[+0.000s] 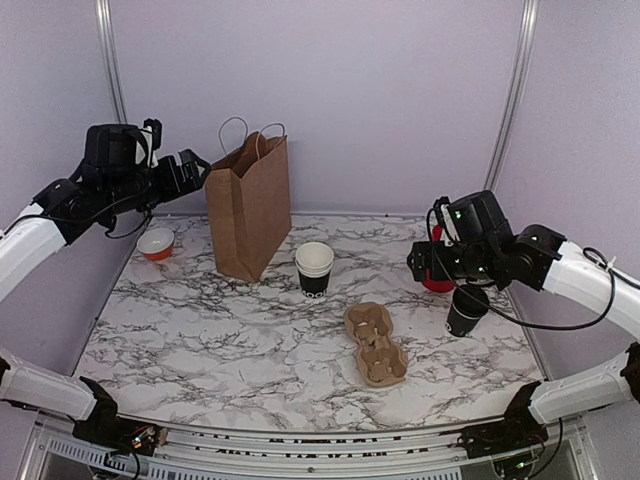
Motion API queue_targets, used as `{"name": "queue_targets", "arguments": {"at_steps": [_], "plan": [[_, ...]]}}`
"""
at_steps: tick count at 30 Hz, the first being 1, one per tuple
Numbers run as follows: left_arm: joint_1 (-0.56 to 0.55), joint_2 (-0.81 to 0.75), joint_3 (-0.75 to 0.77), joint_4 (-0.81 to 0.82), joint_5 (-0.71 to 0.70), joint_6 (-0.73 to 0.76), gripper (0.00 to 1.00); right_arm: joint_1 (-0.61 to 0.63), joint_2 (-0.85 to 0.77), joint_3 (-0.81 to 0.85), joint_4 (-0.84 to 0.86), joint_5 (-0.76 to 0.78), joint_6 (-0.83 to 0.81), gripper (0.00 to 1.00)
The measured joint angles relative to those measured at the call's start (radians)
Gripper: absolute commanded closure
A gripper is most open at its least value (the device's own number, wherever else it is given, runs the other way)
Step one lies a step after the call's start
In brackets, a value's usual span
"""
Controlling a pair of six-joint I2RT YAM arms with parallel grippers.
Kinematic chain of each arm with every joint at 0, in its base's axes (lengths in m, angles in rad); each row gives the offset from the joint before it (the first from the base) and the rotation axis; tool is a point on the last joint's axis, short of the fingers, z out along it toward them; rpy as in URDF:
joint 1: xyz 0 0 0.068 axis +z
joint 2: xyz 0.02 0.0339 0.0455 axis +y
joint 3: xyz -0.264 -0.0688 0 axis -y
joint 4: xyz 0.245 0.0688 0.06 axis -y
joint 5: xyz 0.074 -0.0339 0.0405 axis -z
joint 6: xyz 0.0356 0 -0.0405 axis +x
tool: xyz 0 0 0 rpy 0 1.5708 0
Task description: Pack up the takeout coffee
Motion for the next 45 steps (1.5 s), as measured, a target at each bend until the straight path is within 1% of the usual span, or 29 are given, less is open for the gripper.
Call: {"name": "queue_targets", "arguments": {"at_steps": [2, 4, 6, 10, 13, 17, 20, 25, 30, 34, 37, 40, 45], "plan": [[0.037, 0.029, 0.082, -0.019, -0.004, 0.034, 0.01, 0.001, 0.018, 0.000, 0.021, -0.020, -0.013, 0.03], [0.071, 0.092, 0.186, -0.040, 0.000, 0.072, 0.01, 0.001, 0.033, 0.000, 0.044, -0.042, -0.029, 0.04], [0.096, 0.171, 0.290, -0.068, 0.009, 0.108, 0.01, 0.001, 0.048, 0.001, 0.067, -0.064, -0.043, 0.04], [0.127, 0.375, 0.529, -0.142, 0.035, 0.179, 0.04, 0.001, 0.074, 0.001, 0.100, -0.103, -0.060, 0.04], [0.137, 0.529, 0.703, -0.197, 0.045, 0.228, 0.09, 0.002, 0.085, 0.001, 0.115, -0.129, -0.064, 0.04], [0.142, 0.701, 0.896, -0.266, 0.042, 0.286, 0.15, 0.003, 0.085, 0.001, 0.133, -0.154, -0.066, 0.04], [0.147, 0.802, 1.014, -0.303, 0.036, 0.319, 0.20, 0.005, 0.079, 0.000, 0.134, -0.166, -0.066, 0.04], [0.161, 0.872, 1.077, -0.335, 0.039, 0.357, 0.28, 0.006, 0.053, -0.003, 0.133, -0.168, -0.066, 0.04], [0.169, 0.909, 1.089, -0.346, 0.068, 0.376, 0.38, 0.006, 0.040, -0.003, 0.133, -0.168, -0.061, 0.04], [0.171, 0.940, 1.091, -0.348, 0.095, 0.385, 0.45, 0.006, 0.040, -0.003, 0.133, -0.169, -0.057, 0.04], [0.171, 0.960, 1.091, -0.349, 0.101, 0.389, 0.55, 0.006, 0.041, -0.003, 0.133, -0.171, -0.055, 0.05], [0.170, 0.972, 1.091, -0.351, 0.101, 0.399, 0.69, 0.006, 0.041, -0.003, 0.132, -0.173, -0.054, 0.05], [0.171, 0.972, 1.095, -0.350, 0.093, 0.405, 1.00, 0.007, 0.041, -0.003, 0.132, -0.177, -0.054, 0.05]]}}
